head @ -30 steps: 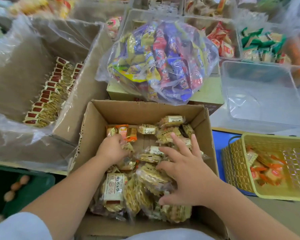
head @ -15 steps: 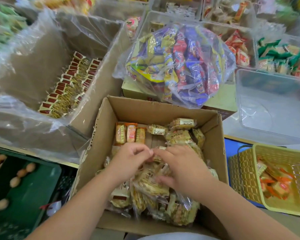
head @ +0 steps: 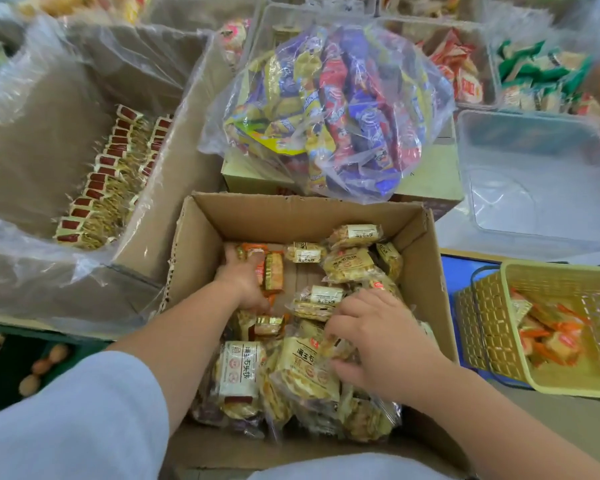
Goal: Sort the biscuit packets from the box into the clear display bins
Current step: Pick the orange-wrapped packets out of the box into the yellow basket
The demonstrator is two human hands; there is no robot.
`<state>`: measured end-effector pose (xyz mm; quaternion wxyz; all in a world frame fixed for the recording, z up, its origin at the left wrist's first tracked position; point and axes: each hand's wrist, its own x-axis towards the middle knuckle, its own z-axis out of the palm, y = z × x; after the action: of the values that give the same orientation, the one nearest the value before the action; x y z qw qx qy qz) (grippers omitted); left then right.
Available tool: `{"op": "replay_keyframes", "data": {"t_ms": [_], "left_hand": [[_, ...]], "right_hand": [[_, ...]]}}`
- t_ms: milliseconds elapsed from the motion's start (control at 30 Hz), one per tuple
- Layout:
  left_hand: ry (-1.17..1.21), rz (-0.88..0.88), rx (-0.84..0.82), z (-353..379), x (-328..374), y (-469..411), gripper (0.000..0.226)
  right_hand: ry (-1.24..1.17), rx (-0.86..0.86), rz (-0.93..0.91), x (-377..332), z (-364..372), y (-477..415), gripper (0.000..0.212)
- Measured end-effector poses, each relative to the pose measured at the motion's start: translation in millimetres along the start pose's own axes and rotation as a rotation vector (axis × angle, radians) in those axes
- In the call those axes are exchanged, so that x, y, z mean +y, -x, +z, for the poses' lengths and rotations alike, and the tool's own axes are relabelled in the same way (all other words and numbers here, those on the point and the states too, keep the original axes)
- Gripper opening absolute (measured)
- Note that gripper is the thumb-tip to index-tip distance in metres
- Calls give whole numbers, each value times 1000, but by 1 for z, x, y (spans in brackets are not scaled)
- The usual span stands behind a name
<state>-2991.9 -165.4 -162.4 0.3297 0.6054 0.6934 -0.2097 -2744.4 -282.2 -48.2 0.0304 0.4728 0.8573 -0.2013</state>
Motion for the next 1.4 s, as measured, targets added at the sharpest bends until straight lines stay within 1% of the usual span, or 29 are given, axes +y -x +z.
{"op": "replay_keyframes", "data": {"t_ms": [100,167,233,300,400,533,700,767,833,900,933,967,1033,1100,1200,1267,1333,1400], "left_hand": [[-179,117,-54,9,-1,-4,154],[-276,184,-78,17,-2,-3,160],[-378,247,-79,25,-3,0,160],[-431,288,-66,29,-3,2,158],[-409,326,-44,29,-4,2,155],[-365,399,9,22,0,-2,141],[-312,393,93,26,8,-13,124],[-251,380,132,31,5,-15,123],[-175,367,171,37,1,-16,121],[-82,343,208,39,-4,-16,110],[-33,325,227,39,-5,-15,103],[13,304,247,37,-5,-13,94],[98,264,285,30,-6,-7,78],[187,228,325,22,-9,3,69],[365,155,386,10,-13,25,64],[542,155,435,1,-18,48,58],[774,194,474,-7,-25,79,56],[1095,237,458,-9,-33,114,60]], "right_hand": [[-23,2,16,2,2,0,32],[-44,3,21,2,4,0,31],[-65,-2,23,2,6,-1,31],[-73,-6,23,2,9,-1,32],[-69,-8,20,3,11,-2,33],[-78,5,22,3,12,-2,32],[-81,28,25,2,11,-3,34],[-74,3,35,2,9,-4,43],[-71,-40,56,2,6,-6,60],[-86,-75,67,0,0,-11,70],[-96,-87,72,0,-4,-15,70],[-98,-93,74,0,-8,-20,66],[-68,-102,67,1,-17,-34,50],[-19,-131,48,4,-22,-53,34],[-14,-206,24,8,-24,-86,30],[-46,-240,34,11,-20,-107,28],[-39,-279,32,13,-12,-127,27],[7,-329,4,12,-1,-145,33]]}}
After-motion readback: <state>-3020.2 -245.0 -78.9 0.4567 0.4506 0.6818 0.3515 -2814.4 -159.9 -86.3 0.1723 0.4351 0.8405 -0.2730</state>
